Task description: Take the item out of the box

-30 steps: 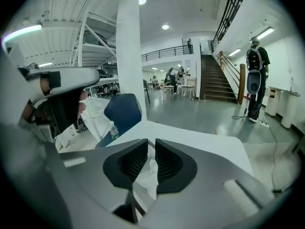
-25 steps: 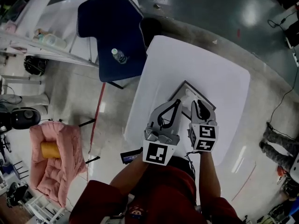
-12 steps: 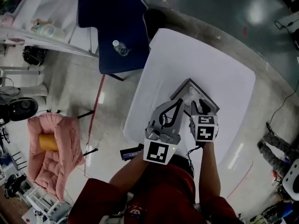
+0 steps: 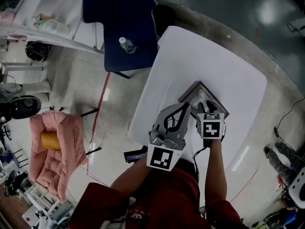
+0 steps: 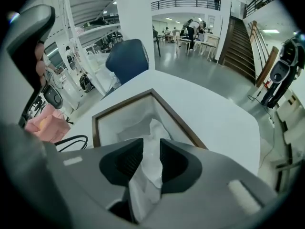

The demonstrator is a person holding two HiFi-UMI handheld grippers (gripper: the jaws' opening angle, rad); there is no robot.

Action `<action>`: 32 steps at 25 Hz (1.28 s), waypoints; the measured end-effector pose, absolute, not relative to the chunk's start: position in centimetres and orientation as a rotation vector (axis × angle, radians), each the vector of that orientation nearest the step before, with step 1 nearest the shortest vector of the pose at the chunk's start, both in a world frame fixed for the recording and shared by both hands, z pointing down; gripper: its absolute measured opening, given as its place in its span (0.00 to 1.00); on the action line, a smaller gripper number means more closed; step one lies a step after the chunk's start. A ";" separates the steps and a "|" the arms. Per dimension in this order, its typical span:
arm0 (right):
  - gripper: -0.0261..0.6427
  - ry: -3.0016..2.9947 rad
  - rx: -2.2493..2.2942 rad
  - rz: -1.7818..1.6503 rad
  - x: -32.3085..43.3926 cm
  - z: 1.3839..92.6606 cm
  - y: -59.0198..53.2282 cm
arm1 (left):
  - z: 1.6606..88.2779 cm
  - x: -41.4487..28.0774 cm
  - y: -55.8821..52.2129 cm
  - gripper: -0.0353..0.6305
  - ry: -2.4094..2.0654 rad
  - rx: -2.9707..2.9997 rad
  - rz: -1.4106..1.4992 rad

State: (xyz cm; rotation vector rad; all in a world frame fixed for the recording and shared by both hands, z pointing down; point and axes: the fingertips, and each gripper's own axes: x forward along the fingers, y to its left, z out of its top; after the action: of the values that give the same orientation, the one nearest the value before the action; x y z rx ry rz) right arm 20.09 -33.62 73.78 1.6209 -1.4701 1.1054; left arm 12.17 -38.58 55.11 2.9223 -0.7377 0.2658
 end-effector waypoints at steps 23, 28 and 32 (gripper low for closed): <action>0.19 -1.346 1.525 1.210 20.1 77.9 -33.6 | 56.1 10.8 -40.0 0.06 -0.793 2.855 0.243; 0.18 -1.363 1.532 1.248 20.3 78.2 -33.8 | 56.3 11.3 -39.7 0.06 -0.768 2.873 0.254; 0.16 -1.352 1.537 1.248 20.5 78.2 -33.8 | 56.1 11.4 -39.8 0.06 -0.766 2.885 0.251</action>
State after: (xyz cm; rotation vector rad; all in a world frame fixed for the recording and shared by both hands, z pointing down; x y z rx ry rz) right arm 20.54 -33.82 78.18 1.5365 -1.3524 1.2475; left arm 11.40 -39.77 56.10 2.8854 -0.7658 0.2507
